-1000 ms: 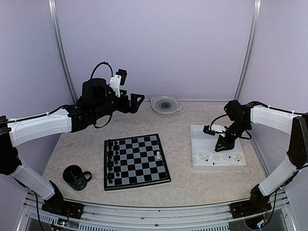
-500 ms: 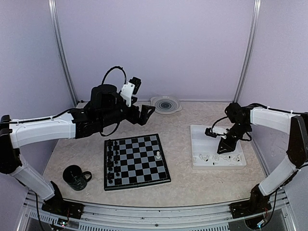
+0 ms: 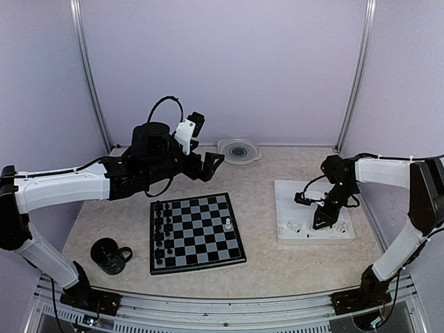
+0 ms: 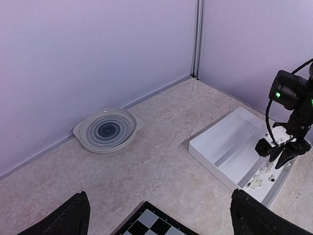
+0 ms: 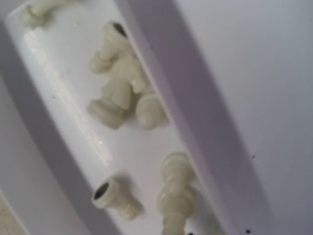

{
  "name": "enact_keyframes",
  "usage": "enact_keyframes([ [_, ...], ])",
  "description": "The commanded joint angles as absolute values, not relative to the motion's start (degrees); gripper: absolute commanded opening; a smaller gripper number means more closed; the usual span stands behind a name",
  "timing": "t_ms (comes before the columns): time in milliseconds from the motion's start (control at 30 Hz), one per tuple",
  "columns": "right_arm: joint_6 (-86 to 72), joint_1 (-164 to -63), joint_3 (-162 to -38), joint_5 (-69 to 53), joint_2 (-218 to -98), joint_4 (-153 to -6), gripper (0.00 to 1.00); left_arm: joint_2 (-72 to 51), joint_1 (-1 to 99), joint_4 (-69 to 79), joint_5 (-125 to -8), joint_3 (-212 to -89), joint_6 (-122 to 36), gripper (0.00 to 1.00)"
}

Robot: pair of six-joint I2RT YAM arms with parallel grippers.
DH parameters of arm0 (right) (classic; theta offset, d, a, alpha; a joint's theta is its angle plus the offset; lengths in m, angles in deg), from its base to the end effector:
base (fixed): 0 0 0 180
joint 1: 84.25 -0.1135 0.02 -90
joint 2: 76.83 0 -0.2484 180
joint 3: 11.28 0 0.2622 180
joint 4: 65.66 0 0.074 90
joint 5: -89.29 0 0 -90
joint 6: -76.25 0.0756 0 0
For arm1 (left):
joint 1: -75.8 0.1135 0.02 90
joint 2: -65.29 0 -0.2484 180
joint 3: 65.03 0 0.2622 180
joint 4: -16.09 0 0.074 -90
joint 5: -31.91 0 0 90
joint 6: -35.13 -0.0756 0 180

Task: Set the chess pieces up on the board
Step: Pick up the bishop from the storage box, then place the bishop on c1.

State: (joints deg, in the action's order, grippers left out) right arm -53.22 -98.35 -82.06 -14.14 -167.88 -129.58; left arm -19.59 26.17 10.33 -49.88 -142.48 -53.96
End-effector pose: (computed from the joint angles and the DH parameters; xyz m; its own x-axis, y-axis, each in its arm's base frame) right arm 0.2726 0.0866 0.1242 -0.5797 -0.7831 -0.2250 -0.8139 0.5697 0.1140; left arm 0.2691 -0.2998 0.2930 -0.1583 0.1620 -0.9740 0.6616 0.7497 0.0171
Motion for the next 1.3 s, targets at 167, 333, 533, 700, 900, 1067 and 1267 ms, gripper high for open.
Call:
enact_keyframes([
  [167, -52.5, -98.1, -81.2, -13.8, -170.9, -126.5, 0.25, -20.7, 25.8, 10.0, -49.3, -144.3, -54.7, 0.99],
  [333, -52.4, -98.3, -81.8, -14.6, -170.3, -128.1, 0.08, -20.8, 25.7, 10.0, -49.4, -144.4, -54.7, 0.99],
  [533, -52.7, -99.7, -87.1, -14.1, -164.8, -135.7, 0.0, -20.7, 25.7, 9.9, -49.3, -144.4, -54.7, 0.99],
  [700, -52.5, -103.9, -94.2, -15.6, -163.0, -139.3, 0.0, -20.5, 25.7, 9.8, -49.1, -144.5, -54.7, 0.99],
  [900, -52.8, -111.8, -101.3, -18.9, -169.7, -139.3, 0.0, -19.6, 26.4, 10.7, -45.6, -144.2, -53.7, 0.99],
  [1067, -53.3, -121.2, -109.1, -19.1, -177.2, -140.2, 0.0, -18.8, 27.4, 11.2, -38.6, -143.9, -52.9, 0.99],
  [1267, -52.8, -130.2, -116.9, -17.0, -185.4, -140.5, 0.0, -17.5, 28.5, 12.2, -32.7, -143.3, -52.4, 0.99],
])
